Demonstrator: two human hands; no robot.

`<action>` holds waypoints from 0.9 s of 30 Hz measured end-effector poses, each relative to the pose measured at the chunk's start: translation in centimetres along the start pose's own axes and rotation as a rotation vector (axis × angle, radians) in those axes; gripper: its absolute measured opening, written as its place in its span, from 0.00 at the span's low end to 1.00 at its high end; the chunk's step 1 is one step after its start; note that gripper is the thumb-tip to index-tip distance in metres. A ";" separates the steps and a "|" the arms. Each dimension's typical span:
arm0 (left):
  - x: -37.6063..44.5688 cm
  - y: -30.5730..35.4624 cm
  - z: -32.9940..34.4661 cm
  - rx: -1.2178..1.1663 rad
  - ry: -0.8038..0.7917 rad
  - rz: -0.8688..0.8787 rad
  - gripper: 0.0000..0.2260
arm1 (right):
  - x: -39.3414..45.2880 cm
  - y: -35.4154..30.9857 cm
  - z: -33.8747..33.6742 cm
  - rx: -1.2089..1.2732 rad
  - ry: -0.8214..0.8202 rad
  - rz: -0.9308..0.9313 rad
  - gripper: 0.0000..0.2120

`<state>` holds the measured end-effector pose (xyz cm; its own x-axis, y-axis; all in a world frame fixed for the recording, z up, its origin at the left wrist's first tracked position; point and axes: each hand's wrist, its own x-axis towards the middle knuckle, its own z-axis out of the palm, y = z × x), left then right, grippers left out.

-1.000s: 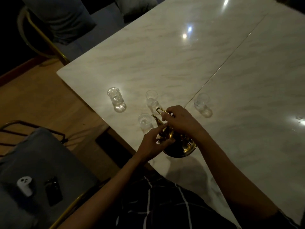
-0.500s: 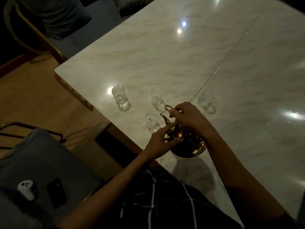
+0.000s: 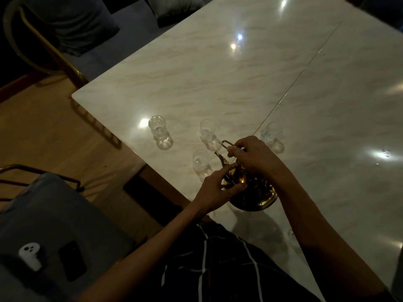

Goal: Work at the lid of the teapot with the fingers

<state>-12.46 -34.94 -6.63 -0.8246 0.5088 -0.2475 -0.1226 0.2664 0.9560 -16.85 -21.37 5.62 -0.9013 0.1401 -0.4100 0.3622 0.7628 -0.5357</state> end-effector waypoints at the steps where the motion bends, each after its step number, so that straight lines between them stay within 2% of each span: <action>1: -0.1 0.1 0.0 -0.001 0.002 0.003 0.29 | -0.1 0.0 0.0 -0.006 -0.001 -0.005 0.15; 27: -0.7 0.6 0.5 -0.015 0.044 0.044 0.28 | -0.3 0.0 -0.5 -0.020 -0.022 -0.025 0.14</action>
<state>-11.71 -34.75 -5.98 -0.8529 0.4828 -0.1986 -0.0939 0.2324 0.9681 -16.72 -21.12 6.16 -0.9045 0.1072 -0.4127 0.3346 0.7786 -0.5309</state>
